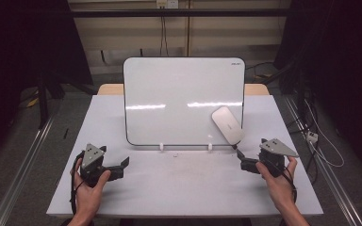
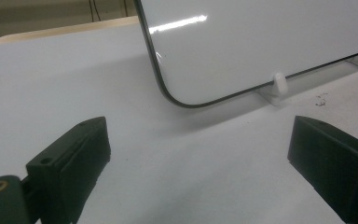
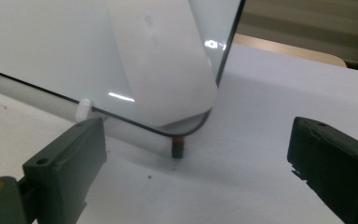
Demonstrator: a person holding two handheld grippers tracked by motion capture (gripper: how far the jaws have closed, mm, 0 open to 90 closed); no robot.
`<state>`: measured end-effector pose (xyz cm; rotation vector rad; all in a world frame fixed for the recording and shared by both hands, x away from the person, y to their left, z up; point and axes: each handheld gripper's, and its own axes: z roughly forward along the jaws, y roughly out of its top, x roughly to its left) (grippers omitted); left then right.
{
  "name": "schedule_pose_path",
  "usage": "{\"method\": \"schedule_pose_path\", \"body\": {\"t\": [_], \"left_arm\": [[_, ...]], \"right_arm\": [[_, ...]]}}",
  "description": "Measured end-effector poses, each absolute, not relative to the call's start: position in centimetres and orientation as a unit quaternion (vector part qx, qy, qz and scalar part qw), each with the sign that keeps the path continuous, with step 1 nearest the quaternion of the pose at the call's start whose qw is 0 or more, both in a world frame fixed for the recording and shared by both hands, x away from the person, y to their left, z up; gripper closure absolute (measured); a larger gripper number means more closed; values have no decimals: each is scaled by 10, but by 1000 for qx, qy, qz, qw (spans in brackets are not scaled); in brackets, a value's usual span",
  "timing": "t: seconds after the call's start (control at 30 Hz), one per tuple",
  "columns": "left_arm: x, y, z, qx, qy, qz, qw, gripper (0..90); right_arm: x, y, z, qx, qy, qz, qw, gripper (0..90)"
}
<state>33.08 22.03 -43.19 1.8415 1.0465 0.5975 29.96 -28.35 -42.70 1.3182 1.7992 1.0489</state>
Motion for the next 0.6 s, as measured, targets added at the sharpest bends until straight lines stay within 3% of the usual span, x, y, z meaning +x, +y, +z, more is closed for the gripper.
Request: {"method": "schedule_pose_path", "body": {"t": [0.6], "left_arm": [[329,222,-434,737,436,230,462,54]], "right_arm": [[280,-297,-446,520,669,417,327,46]]}}
